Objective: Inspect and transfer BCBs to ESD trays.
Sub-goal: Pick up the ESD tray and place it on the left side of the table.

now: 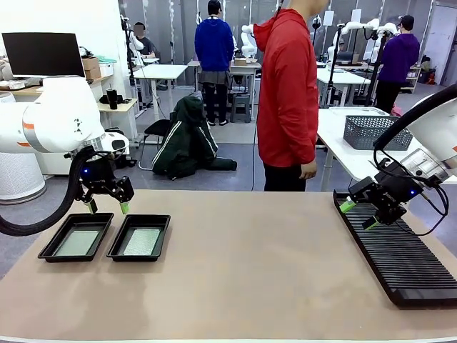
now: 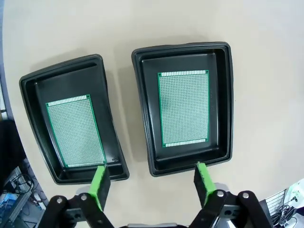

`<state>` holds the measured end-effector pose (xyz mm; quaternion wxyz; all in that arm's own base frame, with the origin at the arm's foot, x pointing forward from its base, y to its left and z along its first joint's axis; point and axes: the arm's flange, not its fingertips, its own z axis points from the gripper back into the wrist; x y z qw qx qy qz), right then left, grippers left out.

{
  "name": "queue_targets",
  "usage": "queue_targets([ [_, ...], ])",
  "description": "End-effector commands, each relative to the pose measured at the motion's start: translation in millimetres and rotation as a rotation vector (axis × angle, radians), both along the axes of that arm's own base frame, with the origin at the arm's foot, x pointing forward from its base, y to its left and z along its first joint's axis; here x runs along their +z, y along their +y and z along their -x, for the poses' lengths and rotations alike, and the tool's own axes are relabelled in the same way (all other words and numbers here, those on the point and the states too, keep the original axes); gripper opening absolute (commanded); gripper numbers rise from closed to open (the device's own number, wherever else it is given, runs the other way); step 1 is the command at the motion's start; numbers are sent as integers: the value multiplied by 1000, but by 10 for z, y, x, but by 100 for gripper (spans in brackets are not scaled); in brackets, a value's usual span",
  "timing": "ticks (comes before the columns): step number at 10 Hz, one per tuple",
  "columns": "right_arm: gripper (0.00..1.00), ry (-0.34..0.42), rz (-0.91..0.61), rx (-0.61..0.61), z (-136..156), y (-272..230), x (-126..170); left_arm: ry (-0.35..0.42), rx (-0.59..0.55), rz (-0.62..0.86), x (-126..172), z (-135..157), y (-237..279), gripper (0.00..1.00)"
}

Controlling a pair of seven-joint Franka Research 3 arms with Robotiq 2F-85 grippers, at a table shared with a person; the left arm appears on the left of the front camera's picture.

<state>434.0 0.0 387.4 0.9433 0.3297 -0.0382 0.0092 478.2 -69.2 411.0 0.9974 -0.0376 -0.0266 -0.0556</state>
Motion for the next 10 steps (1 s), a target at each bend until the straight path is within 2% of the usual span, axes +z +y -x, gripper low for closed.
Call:
queue_targets([
  [1, 100, 1, 3, -17, 13, 8, 12, -8, 5, -1, -9, 9, 16, 94],
  [10, 100, 1, 3, -17, 13, 8, 12, -8, 5, -1, -9, 9, 16, 94],
])
